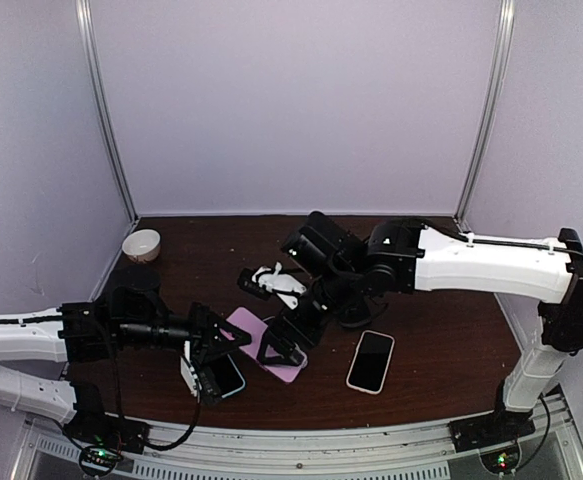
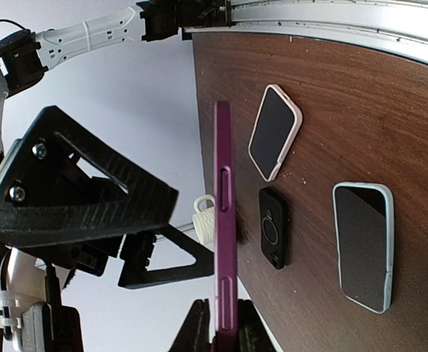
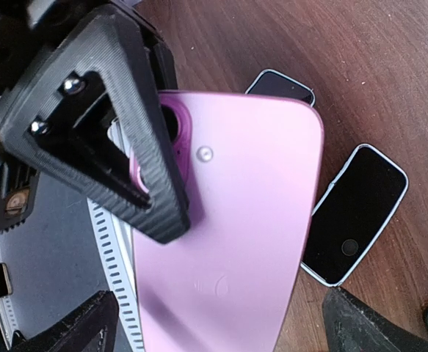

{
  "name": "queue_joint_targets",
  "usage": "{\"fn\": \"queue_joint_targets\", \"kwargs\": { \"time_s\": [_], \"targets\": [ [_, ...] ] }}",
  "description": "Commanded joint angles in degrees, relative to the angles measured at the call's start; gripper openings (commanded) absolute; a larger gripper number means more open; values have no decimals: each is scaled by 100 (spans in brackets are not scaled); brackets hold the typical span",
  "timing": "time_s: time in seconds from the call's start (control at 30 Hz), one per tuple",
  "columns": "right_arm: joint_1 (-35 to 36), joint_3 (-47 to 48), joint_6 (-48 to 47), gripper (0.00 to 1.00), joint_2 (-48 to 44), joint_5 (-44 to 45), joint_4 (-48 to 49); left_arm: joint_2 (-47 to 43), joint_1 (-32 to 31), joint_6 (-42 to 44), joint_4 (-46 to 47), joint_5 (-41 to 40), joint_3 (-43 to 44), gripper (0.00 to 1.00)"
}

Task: Take the phone out of the phone case
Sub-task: Pass from the left arm to the right

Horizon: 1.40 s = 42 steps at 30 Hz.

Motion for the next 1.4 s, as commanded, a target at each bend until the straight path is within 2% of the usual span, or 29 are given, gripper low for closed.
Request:
{"fn": "queue_joint_targets", "kwargs": {
  "time_s": [0.0,0.57,0.7,0.87,1.3,1.37],
  "targets": [
    [90,222,234,100,104,190,264,-34,-22,-134,428,165,143,0],
    [156,59,718,100,288,332,618,-13,-20,-153,469,66,172,0],
    [180,100,720,94,365,299,553,-13,-20,-165,469,48,172,0],
    [246,122,701,93,448,274,464,-17,-25,-153,469,24,163,0],
    [257,133,719,66,281,576,558,21,-28,-206,465,-4,154,0],
    [250,104,731,64,205,729,572,55,-24,-280,629,-87,99,11]
  ]
}}
